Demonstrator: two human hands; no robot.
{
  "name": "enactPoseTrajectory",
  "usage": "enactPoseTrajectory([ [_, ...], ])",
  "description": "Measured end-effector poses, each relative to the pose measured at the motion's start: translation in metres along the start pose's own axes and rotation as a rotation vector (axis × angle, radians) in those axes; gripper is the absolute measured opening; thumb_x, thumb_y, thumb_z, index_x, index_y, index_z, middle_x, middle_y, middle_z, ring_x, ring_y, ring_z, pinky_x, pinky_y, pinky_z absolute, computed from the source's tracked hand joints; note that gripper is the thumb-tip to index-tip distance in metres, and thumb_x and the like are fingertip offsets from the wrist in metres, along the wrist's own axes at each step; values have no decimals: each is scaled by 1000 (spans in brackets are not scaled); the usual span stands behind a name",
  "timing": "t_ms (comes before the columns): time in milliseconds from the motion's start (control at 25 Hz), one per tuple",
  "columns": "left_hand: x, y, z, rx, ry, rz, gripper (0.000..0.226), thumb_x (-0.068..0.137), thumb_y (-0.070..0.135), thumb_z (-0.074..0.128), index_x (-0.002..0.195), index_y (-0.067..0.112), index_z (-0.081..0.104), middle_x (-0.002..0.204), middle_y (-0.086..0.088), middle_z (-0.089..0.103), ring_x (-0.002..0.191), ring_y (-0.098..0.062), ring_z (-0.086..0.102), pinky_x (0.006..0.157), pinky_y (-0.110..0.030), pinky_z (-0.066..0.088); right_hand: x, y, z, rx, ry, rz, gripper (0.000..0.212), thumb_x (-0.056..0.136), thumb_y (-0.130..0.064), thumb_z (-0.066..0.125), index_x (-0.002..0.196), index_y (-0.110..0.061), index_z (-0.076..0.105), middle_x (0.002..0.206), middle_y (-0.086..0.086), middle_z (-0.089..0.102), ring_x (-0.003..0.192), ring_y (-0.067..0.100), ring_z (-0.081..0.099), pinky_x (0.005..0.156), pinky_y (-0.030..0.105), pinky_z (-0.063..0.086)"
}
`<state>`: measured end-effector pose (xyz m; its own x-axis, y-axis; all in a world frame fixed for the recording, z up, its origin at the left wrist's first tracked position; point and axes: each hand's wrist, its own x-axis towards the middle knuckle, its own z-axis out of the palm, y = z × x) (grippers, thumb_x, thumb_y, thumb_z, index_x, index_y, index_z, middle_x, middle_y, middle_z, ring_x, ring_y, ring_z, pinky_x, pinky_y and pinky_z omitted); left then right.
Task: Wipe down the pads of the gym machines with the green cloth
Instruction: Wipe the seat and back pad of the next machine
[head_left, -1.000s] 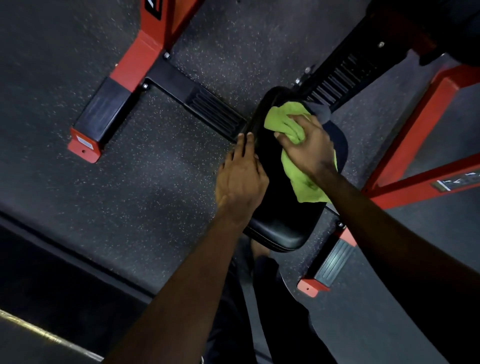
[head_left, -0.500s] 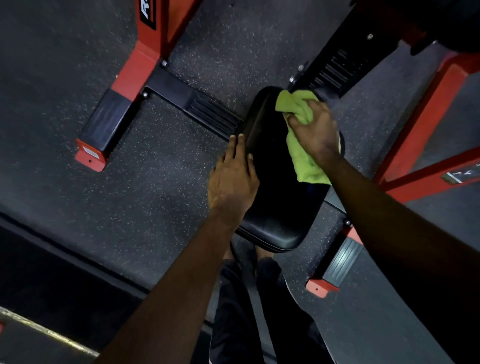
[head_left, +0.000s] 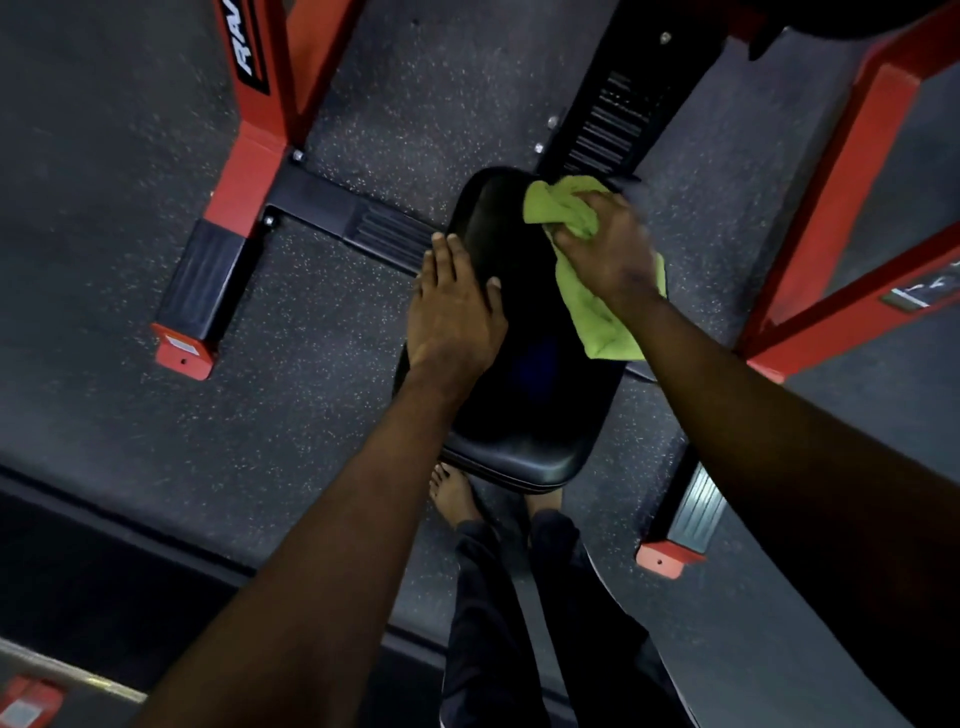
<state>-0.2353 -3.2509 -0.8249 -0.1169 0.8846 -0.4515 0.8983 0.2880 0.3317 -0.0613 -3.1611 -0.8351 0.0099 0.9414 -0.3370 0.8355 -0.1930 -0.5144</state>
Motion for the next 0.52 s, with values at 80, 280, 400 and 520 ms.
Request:
enactPoseTrajectory([
  [80,1,-1,4,57,35,1,70,106,43,24,158,0,6,166,-19,9,153,-31,14,124,-41,20,-26,25,-8,-19,33,134,56,91,-44,68,141,-23,57,145,4,53,126,35,57,104,45,45],
  [280,0,2,5,90,61,4,69,106,42,25,158,0,9,166,-18,12,154,-29,14,125,-40,17,-34,13,8,-2,-45,-187,53,85,-39,74,136,-25,64,144,2,57,128,27,57,105,37,48],
  [400,1,0,4,75,48,-1,69,106,43,26,158,1,9,166,-17,12,154,-28,12,125,-39,14,-4,0,8,7,-100,-154,59,85,-47,73,138,-26,62,143,2,56,127,27,57,104,38,47],
  [520,0,0,3,76,72,8,69,106,45,26,158,2,10,166,-17,12,154,-28,13,125,-39,15,-4,16,-2,31,8,-10,57,90,-47,70,140,-22,58,144,4,53,125,29,57,101,37,45],
])
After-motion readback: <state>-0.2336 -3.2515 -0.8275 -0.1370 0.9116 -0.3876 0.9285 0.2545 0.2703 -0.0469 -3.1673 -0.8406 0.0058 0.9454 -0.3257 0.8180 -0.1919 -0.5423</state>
